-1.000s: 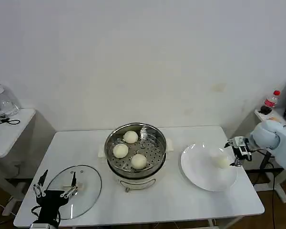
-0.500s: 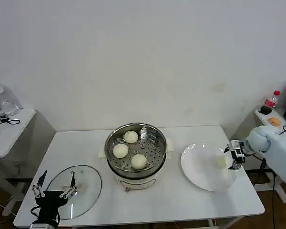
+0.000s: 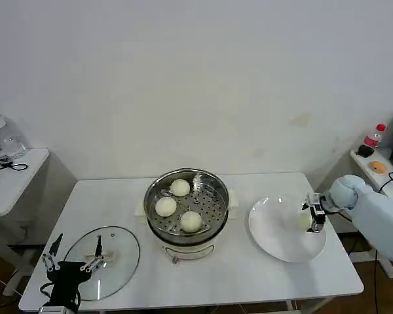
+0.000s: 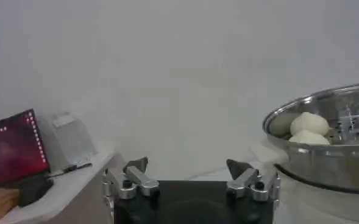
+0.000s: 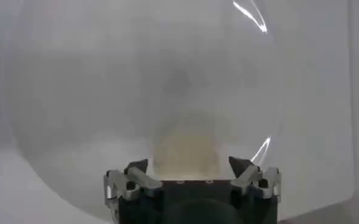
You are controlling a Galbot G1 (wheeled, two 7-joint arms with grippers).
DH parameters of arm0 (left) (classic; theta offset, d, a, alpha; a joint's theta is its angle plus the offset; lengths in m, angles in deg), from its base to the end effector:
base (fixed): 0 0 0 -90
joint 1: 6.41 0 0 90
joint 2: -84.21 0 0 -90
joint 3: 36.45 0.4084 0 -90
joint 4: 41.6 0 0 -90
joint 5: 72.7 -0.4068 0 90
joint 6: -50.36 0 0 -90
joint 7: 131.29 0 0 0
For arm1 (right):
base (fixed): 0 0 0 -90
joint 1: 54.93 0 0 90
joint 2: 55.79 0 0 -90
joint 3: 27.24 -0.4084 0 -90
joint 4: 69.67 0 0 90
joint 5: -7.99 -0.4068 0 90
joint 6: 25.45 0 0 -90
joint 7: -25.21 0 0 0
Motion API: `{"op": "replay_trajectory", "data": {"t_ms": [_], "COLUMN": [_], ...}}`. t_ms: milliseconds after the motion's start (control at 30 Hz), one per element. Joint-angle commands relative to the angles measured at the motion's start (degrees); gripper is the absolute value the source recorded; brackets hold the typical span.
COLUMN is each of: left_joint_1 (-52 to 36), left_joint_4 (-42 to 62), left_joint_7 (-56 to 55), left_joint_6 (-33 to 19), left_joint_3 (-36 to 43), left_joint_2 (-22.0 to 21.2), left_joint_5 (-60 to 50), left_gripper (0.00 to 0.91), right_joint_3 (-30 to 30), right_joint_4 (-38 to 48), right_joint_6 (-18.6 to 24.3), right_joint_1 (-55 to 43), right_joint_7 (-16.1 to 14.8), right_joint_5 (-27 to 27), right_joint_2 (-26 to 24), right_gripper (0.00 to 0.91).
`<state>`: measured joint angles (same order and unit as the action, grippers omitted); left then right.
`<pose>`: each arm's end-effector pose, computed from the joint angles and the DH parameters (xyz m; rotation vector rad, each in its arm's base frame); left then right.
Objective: Take steamed baozi put them in steamer then cover it.
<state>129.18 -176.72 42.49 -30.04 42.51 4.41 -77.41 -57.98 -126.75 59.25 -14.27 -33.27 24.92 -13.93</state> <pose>0.1196 0.0754 -0.2772 0.2171 -2.9498 -0.5239 0.5982 -0.2730 -0.2837 1.0681 -1.4628 1.3646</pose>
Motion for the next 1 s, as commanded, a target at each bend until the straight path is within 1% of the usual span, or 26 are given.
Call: {"op": "replay_trajectory", "data": {"t_ms": [33,67,100,167,333,433,467,500,533,567,600,667,700,833,900,933,967,1000], "left_joint_1": [-0.02,-0.02,0.02,0.07,0.14,0.38,0.40,0.47,0.50,0.47,0.46,0.28,0.24,-0.08,-0.16,-0.19,-0.22,-0.26], "left_joint_4": [0.03,0.04,0.01,-0.04,-0.33,-0.47,-0.52,-0.54,-0.55,-0.59,-0.64,-0.60,-0.59,-0.63,-0.69,-0.70,-0.67,-0.66], "left_joint_7": [0.00,0.00,-0.01,0.00,0.00,-0.02,-0.03,-0.02,-0.02,-0.02,-0.02,-0.01,-0.01,-0.04,-0.05,-0.05,-0.06,-0.08], "left_joint_6": [-0.02,-0.01,-0.02,-0.01,0.02,0.00,0.00,-0.01,0.00,-0.02,-0.02,-0.01,0.00,0.02,0.02,0.01,0.01,0.00], "left_joint_3": [0.03,0.02,0.02,-0.04,-0.22,-0.20,-0.18,-0.18,-0.16,-0.14,-0.11,-0.09,-0.09,0.00,0.09,0.08,0.03,-0.01], "left_joint_2": [-0.05,-0.04,-0.03,0.01,0.07,0.05,0.01,0.01,0.01,0.00,0.00,0.03,0.04,0.05,0.01,-0.01,0.02,0.02], "left_joint_5": [0.01,0.00,0.01,0.01,0.05,0.03,0.03,0.05,0.05,0.03,0.04,0.06,0.06,0.10,0.09,0.08,0.11,0.14], "left_gripper": [0.907,0.907,0.907,0.907,0.907,0.907,0.907,0.907,0.907,0.907,0.907,0.907,0.907,0.907,0.907,0.907,0.907,0.907], "right_joint_3": [-0.63,-0.72,-0.73,-0.70,0.05,2.76,3.03,5.68,8.13,8.77,11.01,14.26,16.21,22.37,26.61,28.10,29.88,30.79], "right_joint_4": [2.74,2.76,2.71,2.37,0.54,-3.07,-3.69,-7.38,-9.52,-10.46,-12.48,-15.11,-16.44,-20.34,-22.33,-23.13,-24.01,-24.54], "right_joint_6": [0.03,-0.02,-0.06,-0.16,-0.74,-1.96,-2.06,-3.14,-3.86,-4.29,-4.80,-6.12,-6.79,-9.73,-11.60,-12.61,-13.54,-14.41], "right_joint_1": [0.19,0.20,0.17,0.15,-0.97,-4.25,-4.85,-7.50,-9.60,-11.33,-14.77,-19.02,-22.83,-32.55,-37.02,-38.77,-41.01,-41.63], "right_joint_7": [0.04,0.01,-0.20,-0.54,-1.43,-2.16,-2.21,-2.40,-2.54,-2.75,-2.83,-3.02,-2.98,-2.69,-1.47,-1.08,-0.02,0.67], "right_joint_5": [1.48,1.53,1.44,1.32,-0.39,-3.01,-3.01,-5.59,-7.07,-8.07,-9.71,-12.75,-14.16,-21.20,-24.70,-25.84,-27.70,-28.38], "right_joint_2": [2.09,2.14,2.14,1.98,0.56,-2.08,-2.30,-3.81,-5.06,-5.68,-6.54,-7.20,-7.22,-5.26,-3.30,-2.26,-0.72,0.24], "right_gripper": [0.766,0.746,0.675,0.635,0.635,0.635,0.645,0.645,0.645,0.645,0.645,0.645,0.645,0.645,0.645,0.645,0.645,0.645]}}
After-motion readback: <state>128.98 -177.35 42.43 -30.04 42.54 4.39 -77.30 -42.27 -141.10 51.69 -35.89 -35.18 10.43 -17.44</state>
